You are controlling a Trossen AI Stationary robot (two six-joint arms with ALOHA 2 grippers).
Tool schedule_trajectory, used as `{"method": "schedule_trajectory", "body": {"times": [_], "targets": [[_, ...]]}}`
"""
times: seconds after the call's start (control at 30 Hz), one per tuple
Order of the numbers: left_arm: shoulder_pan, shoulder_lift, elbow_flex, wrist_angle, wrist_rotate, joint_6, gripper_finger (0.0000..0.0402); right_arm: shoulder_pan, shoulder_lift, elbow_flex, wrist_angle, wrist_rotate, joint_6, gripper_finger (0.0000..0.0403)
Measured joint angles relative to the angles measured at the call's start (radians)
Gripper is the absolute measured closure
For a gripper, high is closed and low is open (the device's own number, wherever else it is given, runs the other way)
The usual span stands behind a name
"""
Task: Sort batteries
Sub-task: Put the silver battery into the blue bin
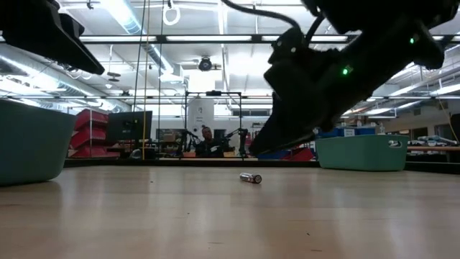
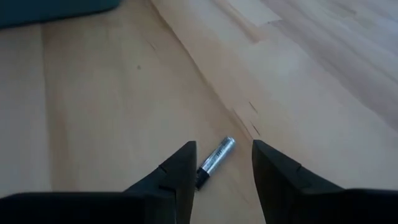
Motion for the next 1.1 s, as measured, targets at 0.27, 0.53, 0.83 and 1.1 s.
{"method": "schedule_trajectory", "body": {"times": [0.27,0.53,0.83,1.1], "targets": [[0.000,0.000,-0.007,0.021,-0.010,0.001,0.0250,-0.015,0.095,0.000,0.070,-0.015,0.056,0.0251],[0.004,0.001,-0.007,0.039,-0.044,0.007,0.0250,-0.021,0.145,0.004,0.101,-0.014,0.064,0.0254],[0.004,0.001,-0.007,0.104,-0.062,0.083,0.0250,-0.041,0.138,0.006,0.040,-0.102,-0.027,0.0383],[0.004,0.001,-0.007,0.329,-0.147,0.296,0.0250,-0.062,0.089,-0.004,0.107,-0.151,-0.181,0.0385]]}}
